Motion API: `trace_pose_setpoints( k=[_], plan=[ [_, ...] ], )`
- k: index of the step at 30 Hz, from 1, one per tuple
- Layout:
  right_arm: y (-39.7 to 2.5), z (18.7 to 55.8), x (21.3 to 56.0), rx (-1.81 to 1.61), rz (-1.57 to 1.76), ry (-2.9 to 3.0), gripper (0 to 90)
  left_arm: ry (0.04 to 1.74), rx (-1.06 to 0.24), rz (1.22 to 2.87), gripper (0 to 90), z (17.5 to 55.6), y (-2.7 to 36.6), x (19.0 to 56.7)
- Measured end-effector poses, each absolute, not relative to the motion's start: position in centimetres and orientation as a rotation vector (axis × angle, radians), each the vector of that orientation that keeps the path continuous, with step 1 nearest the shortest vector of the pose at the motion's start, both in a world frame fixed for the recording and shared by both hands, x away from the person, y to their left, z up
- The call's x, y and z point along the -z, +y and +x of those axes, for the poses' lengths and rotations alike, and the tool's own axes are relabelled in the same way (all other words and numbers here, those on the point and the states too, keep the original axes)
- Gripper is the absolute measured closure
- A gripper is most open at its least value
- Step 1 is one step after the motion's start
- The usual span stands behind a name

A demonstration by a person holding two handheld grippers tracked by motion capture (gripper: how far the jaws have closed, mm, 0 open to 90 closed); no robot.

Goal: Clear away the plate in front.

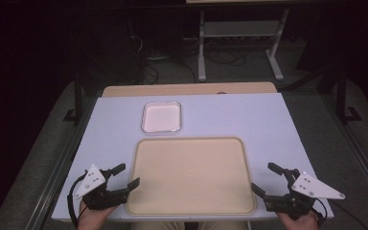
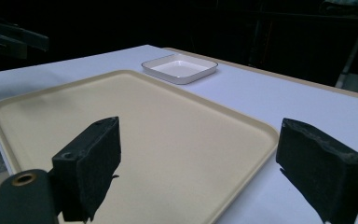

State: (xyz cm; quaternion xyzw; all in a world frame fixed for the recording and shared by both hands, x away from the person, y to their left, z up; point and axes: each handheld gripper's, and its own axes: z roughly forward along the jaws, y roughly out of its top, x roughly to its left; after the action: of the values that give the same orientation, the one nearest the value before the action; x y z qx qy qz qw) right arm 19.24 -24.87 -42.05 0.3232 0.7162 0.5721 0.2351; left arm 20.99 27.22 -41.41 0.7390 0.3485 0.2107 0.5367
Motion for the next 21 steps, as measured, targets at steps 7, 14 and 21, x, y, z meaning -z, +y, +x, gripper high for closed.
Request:
trace_pose_setpoints(
  k=[7,14,21],
  plan=[
    [-24.92,19.38,42.14,-1.571,0.883,1.969,13.0,0.827,-0.510,1.763,27.7,21.05,27.14,41.38],
    [-24.95,19.36,42.15,-1.575,0.884,1.971,13.0,0.816,-0.515,1.784,27.5,21.00,26.86,41.39],
    [-24.92,19.28,42.09,-1.578,0.888,1.966,13.0,0.810,-0.498,1.782,26.5,20.91,26.70,41.35]
  ],
)
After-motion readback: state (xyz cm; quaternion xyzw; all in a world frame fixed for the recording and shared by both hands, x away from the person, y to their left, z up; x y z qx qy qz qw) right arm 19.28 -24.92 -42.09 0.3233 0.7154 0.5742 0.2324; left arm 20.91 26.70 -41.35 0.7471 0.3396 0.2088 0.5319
